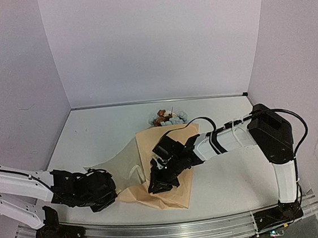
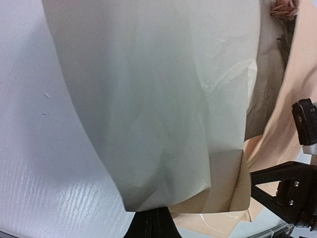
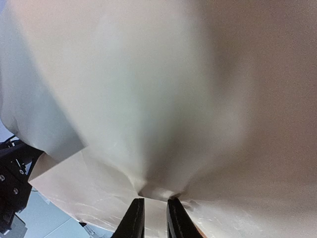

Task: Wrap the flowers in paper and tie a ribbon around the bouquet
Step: Pick up the two-thirds-folded wrapping paper from the center of the board, then fold the 2/3-folded wrapping paper at the center of the board.

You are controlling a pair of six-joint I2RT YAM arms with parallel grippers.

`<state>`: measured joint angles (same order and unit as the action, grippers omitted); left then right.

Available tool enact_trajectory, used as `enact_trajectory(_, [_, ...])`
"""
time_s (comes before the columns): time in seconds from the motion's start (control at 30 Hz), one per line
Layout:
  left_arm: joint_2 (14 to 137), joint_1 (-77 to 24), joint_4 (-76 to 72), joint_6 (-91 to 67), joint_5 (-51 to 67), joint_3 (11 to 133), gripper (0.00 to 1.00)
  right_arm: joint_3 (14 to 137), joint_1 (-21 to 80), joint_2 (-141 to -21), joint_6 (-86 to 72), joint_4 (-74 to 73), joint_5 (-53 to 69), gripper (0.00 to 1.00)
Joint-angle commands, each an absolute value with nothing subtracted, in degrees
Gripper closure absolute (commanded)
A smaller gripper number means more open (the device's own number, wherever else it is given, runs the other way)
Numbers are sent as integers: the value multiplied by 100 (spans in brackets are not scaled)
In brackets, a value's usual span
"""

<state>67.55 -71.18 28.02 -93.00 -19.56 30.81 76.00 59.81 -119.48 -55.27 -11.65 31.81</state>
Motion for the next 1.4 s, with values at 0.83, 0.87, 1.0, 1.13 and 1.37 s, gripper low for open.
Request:
enact_trajectory(0.83, [6053, -7672, 2567, -6825, -3094, 3798, 100, 8052, 6079, -12440, -5654, -1218, 3061, 89])
enact_trajectory(0.87, [6023, -7673, 2545, -6784, -3081, 3782, 100, 8075, 6082, -12377, -5611, -1270, 3095, 89])
enact_trajectory(1.0, [6025, -7671, 2290, -6302, -2985, 3814, 100, 8234, 6082, -12193, -5456, -1586, 3307, 89])
enact_trajectory(1.13, [6109, -7670, 2401, -6271, -2978, 3831, 100, 8123, 6083, -11838, -5392, -1686, 3389, 89])
enact_trajectory(1.37, [6090, -7668, 2451, -6472, -2924, 3662, 100, 7995, 6143, -11390, -5352, -1910, 3542, 89])
